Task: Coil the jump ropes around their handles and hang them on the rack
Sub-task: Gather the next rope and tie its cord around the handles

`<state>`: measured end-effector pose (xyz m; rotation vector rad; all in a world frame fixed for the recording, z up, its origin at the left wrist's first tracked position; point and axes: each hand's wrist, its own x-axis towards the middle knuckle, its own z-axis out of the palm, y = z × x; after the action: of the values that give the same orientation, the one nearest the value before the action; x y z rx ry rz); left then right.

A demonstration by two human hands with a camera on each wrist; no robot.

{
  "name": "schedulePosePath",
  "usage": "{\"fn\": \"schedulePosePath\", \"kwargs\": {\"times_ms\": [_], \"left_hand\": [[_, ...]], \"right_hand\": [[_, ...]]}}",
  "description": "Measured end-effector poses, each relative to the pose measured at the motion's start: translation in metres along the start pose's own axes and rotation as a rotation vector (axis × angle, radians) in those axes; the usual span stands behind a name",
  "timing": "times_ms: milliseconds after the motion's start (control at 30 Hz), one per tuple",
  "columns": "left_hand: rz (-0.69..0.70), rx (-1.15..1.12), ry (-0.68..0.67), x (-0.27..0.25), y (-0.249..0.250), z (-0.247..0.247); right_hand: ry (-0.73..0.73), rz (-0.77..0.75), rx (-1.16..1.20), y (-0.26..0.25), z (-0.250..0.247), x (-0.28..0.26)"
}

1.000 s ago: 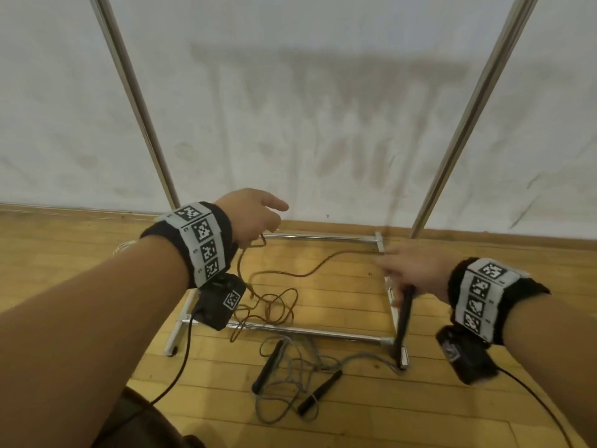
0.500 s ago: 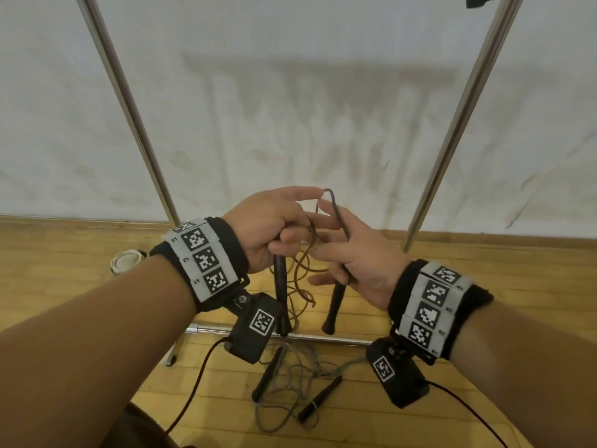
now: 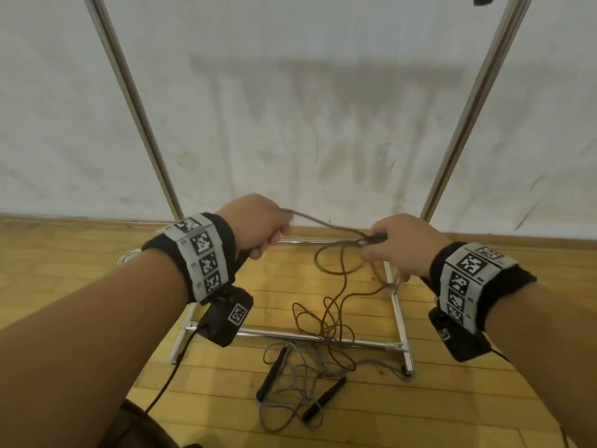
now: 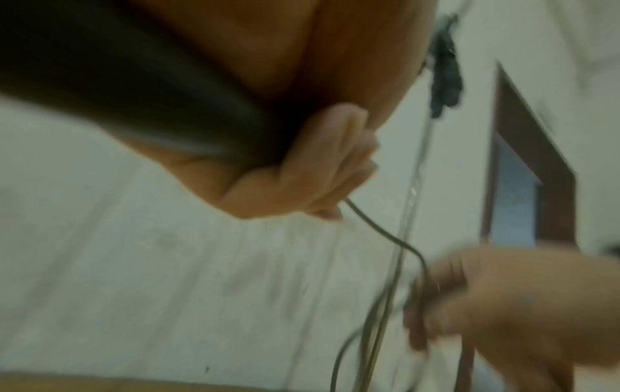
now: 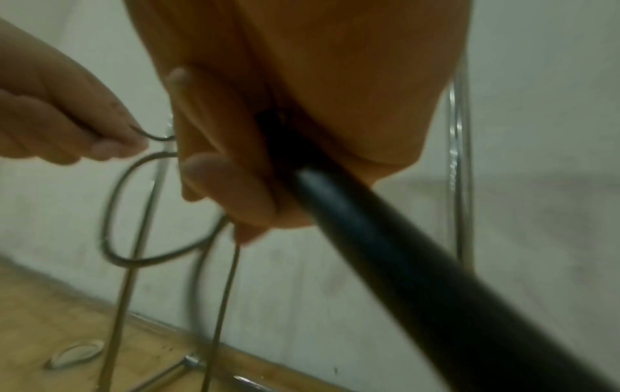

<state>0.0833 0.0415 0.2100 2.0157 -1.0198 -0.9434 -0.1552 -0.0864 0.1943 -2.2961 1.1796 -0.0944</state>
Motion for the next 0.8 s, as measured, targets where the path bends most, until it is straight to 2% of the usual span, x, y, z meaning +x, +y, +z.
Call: {"fn": "schedulePosePath", "kwargs": {"times_ms": [67,100,167,267,367,467,600,800], "left_hand": [[-0.123,-0.367,0.125,0.001,0.002,-0.011],[-0.172,-0.512,0.146,0.000,0.003,-0.015],[-0.210,-0.655,0.108,-0.003,0.002,-0.016],[-0.100,-0.713,-0.023,-0.006,0.003,-0.011],[0.061,-0.647,-0.162,-0.010,0.009,0.004],[0.092,-0.453,-0.270,-0.012,0.011,0.026],[0.171,-0.330,-0.435,-0.016,0.012,0.046],[0.255,0.080,-0.287,-0.016,0.020,0.056]], "right_hand": [[-0.006,0.132,0.097,0.011,-0.005,0.001],[0.027,0.190,0.203,0.014,-0.008,0.002],[0.121,0.276,0.533,0.013,-0.013,0.001],[0.140,0.341,1.011,-0.007,-0.016,-0.006],[0.073,0.326,1.223,-0.029,-0.014,-0.014],[0.074,0.278,1.186,-0.047,-0.010,-0.019],[0.042,0.153,0.973,-0.060,0.001,-0.024],[0.036,-0.007,0.677,-0.061,0.009,-0.025]]}}
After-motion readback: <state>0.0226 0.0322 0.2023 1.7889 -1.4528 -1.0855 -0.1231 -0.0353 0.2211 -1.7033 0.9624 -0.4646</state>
